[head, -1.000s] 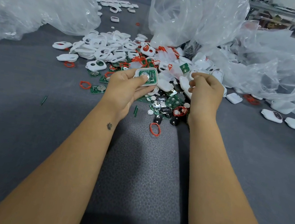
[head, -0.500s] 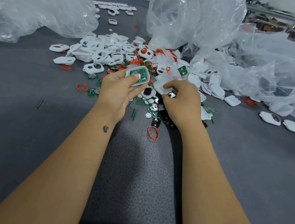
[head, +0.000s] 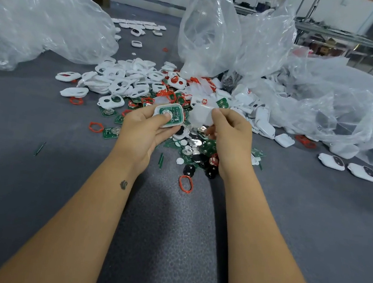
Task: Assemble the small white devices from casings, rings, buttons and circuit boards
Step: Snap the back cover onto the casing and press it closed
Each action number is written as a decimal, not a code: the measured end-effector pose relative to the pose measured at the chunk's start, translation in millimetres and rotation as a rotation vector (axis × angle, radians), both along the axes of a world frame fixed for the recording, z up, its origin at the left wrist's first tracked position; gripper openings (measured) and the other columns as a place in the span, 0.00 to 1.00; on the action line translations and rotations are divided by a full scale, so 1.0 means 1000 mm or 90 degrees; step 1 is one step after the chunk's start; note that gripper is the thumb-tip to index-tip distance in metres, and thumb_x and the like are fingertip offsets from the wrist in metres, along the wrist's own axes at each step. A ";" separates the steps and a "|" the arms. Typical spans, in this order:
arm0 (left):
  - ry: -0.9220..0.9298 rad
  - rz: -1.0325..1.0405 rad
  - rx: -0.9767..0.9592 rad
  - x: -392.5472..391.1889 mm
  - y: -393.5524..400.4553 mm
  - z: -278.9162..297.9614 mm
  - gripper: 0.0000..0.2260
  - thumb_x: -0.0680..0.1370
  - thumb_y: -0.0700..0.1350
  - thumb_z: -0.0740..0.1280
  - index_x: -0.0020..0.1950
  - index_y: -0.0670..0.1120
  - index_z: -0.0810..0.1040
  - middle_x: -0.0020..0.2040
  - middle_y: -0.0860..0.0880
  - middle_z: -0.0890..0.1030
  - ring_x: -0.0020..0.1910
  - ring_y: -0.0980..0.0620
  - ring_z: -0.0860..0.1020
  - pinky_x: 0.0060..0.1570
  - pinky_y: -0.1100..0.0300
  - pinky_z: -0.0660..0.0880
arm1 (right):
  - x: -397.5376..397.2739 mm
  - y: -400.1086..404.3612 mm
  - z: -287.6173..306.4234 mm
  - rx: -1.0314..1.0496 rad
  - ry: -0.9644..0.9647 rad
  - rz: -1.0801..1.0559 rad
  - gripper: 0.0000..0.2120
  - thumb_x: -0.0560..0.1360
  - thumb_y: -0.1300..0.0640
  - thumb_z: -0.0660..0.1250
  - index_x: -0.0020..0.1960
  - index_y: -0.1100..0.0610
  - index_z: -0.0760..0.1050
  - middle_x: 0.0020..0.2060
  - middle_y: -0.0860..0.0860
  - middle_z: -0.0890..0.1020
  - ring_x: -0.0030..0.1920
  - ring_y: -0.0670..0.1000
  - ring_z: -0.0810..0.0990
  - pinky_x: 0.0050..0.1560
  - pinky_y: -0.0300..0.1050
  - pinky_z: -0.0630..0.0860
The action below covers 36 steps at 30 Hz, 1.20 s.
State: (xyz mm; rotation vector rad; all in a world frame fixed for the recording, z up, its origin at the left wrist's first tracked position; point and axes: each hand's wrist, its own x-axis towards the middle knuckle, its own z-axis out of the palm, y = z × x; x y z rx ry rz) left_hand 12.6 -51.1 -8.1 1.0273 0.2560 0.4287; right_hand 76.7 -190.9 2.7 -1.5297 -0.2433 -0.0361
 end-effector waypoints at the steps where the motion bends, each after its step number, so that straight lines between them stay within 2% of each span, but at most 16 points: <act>1: -0.007 -0.003 -0.013 0.000 0.000 0.001 0.07 0.79 0.32 0.63 0.51 0.40 0.80 0.44 0.45 0.86 0.48 0.49 0.85 0.45 0.61 0.81 | 0.001 0.000 -0.001 -0.017 -0.005 -0.007 0.08 0.79 0.58 0.64 0.46 0.58 0.81 0.29 0.48 0.77 0.27 0.42 0.74 0.30 0.34 0.71; 3: -0.018 -0.012 -0.045 -0.001 0.000 0.002 0.07 0.79 0.31 0.63 0.51 0.39 0.79 0.44 0.45 0.86 0.47 0.47 0.85 0.44 0.60 0.81 | 0.001 -0.001 -0.002 -0.028 -0.002 -0.011 0.09 0.80 0.59 0.62 0.49 0.58 0.81 0.31 0.50 0.78 0.27 0.42 0.73 0.29 0.35 0.70; 6: -0.023 -0.032 -0.090 -0.001 -0.001 0.003 0.08 0.78 0.31 0.63 0.56 0.35 0.76 0.47 0.42 0.85 0.48 0.45 0.85 0.43 0.59 0.81 | -0.001 0.000 0.001 0.045 0.029 0.022 0.12 0.82 0.62 0.58 0.49 0.53 0.80 0.38 0.51 0.80 0.28 0.43 0.74 0.30 0.35 0.71; 9: -0.015 -0.028 -0.096 -0.001 0.000 0.003 0.11 0.78 0.31 0.64 0.60 0.34 0.75 0.50 0.39 0.84 0.48 0.44 0.84 0.43 0.59 0.81 | -0.001 0.001 0.005 0.221 0.096 0.117 0.14 0.83 0.65 0.55 0.47 0.57 0.78 0.33 0.49 0.79 0.27 0.44 0.69 0.29 0.36 0.67; 11: -0.010 -0.025 -0.087 -0.001 0.000 0.003 0.10 0.78 0.31 0.63 0.59 0.34 0.75 0.52 0.38 0.83 0.50 0.43 0.84 0.44 0.59 0.81 | 0.000 -0.001 0.007 0.316 0.144 0.183 0.14 0.82 0.65 0.54 0.46 0.58 0.76 0.29 0.47 0.77 0.27 0.45 0.67 0.29 0.36 0.65; 15: -0.015 -0.030 -0.068 -0.002 0.001 0.001 0.07 0.78 0.32 0.63 0.55 0.35 0.77 0.50 0.40 0.85 0.52 0.43 0.84 0.45 0.59 0.81 | 0.000 -0.002 0.009 0.394 0.186 0.236 0.13 0.82 0.66 0.54 0.46 0.59 0.75 0.30 0.49 0.74 0.27 0.45 0.66 0.29 0.36 0.63; 21: -0.018 -0.067 -0.020 -0.001 -0.002 0.001 0.07 0.79 0.32 0.62 0.53 0.36 0.78 0.48 0.41 0.85 0.50 0.43 0.84 0.43 0.60 0.81 | -0.007 0.000 0.010 0.348 0.200 0.285 0.13 0.84 0.60 0.54 0.45 0.54 0.74 0.33 0.50 0.72 0.28 0.44 0.65 0.23 0.33 0.60; 27: -0.001 -0.070 0.026 0.000 -0.005 0.001 0.07 0.79 0.32 0.62 0.51 0.38 0.80 0.46 0.42 0.86 0.49 0.43 0.84 0.45 0.59 0.81 | -0.007 0.004 0.006 0.302 0.181 0.266 0.12 0.84 0.61 0.53 0.48 0.58 0.74 0.31 0.50 0.73 0.28 0.45 0.63 0.23 0.34 0.60; 30: 0.007 -0.079 0.055 0.000 -0.009 0.002 0.08 0.79 0.32 0.63 0.51 0.40 0.81 0.46 0.43 0.86 0.48 0.46 0.84 0.44 0.60 0.81 | -0.008 0.005 0.004 0.196 0.111 0.223 0.07 0.81 0.65 0.60 0.52 0.57 0.76 0.36 0.50 0.76 0.30 0.44 0.68 0.28 0.34 0.67; 34: 0.017 -0.074 0.076 -0.001 -0.011 0.004 0.09 0.79 0.32 0.64 0.50 0.43 0.82 0.44 0.46 0.86 0.46 0.50 0.85 0.42 0.64 0.80 | -0.011 0.009 0.003 0.095 0.056 0.198 0.16 0.76 0.68 0.67 0.62 0.58 0.75 0.50 0.56 0.77 0.45 0.50 0.77 0.44 0.40 0.77; 36: 0.008 -0.071 0.076 -0.002 -0.011 0.004 0.09 0.78 0.33 0.65 0.51 0.44 0.82 0.45 0.47 0.86 0.47 0.51 0.84 0.43 0.63 0.80 | -0.012 0.011 0.003 0.099 0.056 0.169 0.18 0.76 0.67 0.67 0.64 0.56 0.74 0.49 0.56 0.77 0.45 0.52 0.77 0.46 0.43 0.78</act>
